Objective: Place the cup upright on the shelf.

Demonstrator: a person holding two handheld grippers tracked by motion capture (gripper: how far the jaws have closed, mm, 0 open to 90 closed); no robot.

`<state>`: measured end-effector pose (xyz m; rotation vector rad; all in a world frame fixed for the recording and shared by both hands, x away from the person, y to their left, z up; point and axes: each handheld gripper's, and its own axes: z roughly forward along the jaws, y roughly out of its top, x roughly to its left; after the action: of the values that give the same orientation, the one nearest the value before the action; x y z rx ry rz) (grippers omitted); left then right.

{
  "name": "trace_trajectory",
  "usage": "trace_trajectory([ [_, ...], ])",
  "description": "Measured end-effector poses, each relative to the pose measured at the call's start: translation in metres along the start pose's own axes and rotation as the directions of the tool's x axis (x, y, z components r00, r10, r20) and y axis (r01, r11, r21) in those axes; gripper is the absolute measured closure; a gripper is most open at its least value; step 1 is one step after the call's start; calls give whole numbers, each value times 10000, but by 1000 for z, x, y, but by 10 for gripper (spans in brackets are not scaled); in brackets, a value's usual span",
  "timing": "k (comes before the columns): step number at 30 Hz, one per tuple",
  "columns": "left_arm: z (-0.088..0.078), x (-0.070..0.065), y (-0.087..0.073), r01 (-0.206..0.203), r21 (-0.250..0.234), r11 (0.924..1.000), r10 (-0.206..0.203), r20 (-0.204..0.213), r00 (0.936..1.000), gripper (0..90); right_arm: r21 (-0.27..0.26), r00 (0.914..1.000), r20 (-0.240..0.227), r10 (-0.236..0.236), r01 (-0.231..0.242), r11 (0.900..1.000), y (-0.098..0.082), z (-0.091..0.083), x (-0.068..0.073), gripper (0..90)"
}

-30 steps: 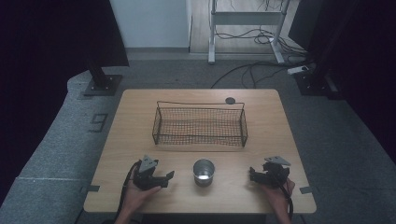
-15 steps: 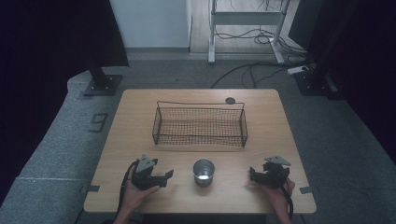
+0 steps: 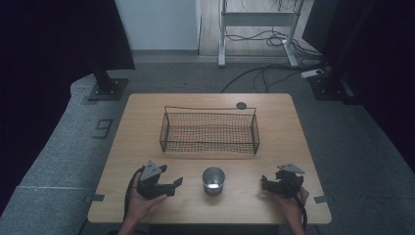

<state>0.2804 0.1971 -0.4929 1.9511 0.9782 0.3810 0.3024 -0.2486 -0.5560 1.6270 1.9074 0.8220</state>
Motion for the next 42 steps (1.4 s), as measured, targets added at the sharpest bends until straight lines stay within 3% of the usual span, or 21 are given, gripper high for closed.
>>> trace_trajectory([
  [17,6,-20,25,-546,53,9985,541,611,9967,176,-16,10000,42,45,-45,10000,-1,-1,0,35],
  [23,13,-26,27,-632,286,9976,604,909,9940,172,-16,10000,42,61,-61,10000,-1,-1,0,36],
  [42,32,-45,36,-779,409,9961,712,1447,9869,145,-13,10000,41,59,-59,10000,-1,-1,0,36],
])
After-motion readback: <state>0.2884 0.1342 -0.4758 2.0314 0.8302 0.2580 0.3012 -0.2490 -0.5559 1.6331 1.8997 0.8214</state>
